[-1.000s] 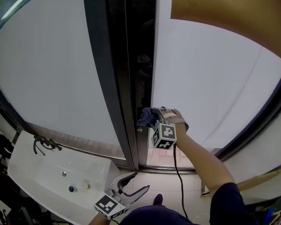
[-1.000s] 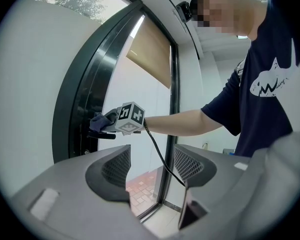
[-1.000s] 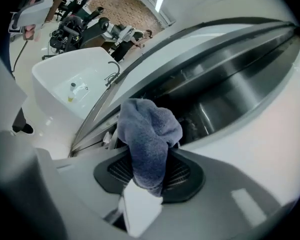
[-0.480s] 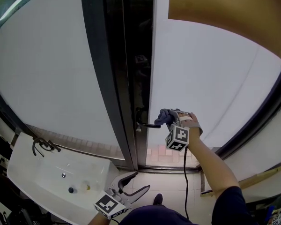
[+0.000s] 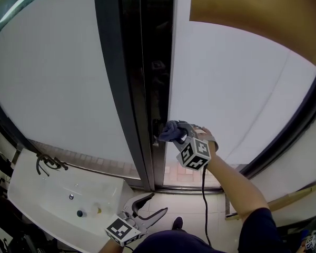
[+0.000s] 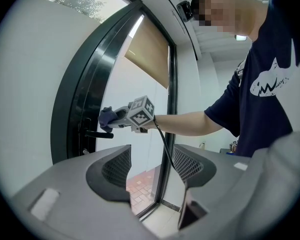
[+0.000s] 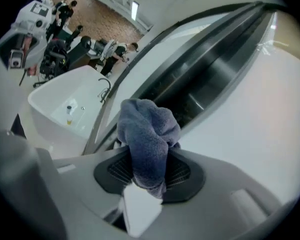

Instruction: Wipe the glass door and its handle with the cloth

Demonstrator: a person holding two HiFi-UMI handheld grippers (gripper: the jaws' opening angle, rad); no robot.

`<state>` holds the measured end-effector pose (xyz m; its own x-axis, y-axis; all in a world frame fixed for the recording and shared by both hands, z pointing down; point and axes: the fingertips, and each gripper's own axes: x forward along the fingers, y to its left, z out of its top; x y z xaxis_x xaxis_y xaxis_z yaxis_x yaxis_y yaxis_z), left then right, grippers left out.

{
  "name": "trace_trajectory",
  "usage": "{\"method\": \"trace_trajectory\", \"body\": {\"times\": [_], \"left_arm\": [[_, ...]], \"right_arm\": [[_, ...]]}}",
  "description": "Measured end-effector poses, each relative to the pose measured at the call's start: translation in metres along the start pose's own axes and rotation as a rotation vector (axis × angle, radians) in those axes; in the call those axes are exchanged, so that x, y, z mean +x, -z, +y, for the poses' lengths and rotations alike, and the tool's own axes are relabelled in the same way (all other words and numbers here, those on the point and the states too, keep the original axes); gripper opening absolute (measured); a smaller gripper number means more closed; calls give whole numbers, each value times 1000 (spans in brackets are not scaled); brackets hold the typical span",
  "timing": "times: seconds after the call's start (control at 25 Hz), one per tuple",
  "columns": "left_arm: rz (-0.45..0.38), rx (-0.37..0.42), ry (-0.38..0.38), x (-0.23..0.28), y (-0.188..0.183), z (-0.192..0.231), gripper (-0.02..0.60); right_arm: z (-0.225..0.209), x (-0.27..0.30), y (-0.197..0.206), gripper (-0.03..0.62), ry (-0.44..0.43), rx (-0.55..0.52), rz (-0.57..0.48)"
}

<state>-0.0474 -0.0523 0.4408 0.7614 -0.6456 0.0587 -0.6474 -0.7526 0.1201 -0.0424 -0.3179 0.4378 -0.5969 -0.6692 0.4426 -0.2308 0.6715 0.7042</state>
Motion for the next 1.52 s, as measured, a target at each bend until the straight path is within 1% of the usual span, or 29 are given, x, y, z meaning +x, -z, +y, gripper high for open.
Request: {"method": "trace_trajectory", "body": {"times": [0.08,0.16,0.24,0.32,0.48,0.6,0.76,0.88,1.04,1.2,1.28,1.36,1.44,1.52], "left_arm": [[-1,2,-3,0,0,-1,262],[-5,3,-9,0,-1,-1,262],[-1,2,-20,-2,0,-1,261],[3,-5,-33,-4,2,0,261],[6,-17,-50,-8,6,5,261],[13,-18,-44,-8,10,4,261],[4,-13,-28,-1,2,3,261],[2,-8,-12,4,1,2,261],[15,0,-12,6,2,2,261],[-4,6,-8,4,4,2,261],[0,-1,-11,2,0,1,261],[8,-4,-19,-1,1,3,261],[11,-6,-28,-4,2,4,261],[6,-9,-30,-6,2,3,261]], "right_arm": [[14,16,-31,143,-67,43,-48],[27,34,-52,143,-116,54,-58],[38,51,-58,144,-143,28,-31],[46,62,-54,144,-150,-24,11],[51,59,-36,144,-110,-142,51],[50,48,-23,144,-86,-166,55],[47,33,-1,144,-46,-230,79],[42,21,17,144,-36,-224,104],[35,7,41,144,-17,-209,133],[27,-4,60,144,23,-220,184],[28,-10,55,144,41,-241,175],[34,-13,33,143,57,-291,119],[45,-10,4,143,75,-385,58],[59,0,-22,143,85,-499,21]]}}
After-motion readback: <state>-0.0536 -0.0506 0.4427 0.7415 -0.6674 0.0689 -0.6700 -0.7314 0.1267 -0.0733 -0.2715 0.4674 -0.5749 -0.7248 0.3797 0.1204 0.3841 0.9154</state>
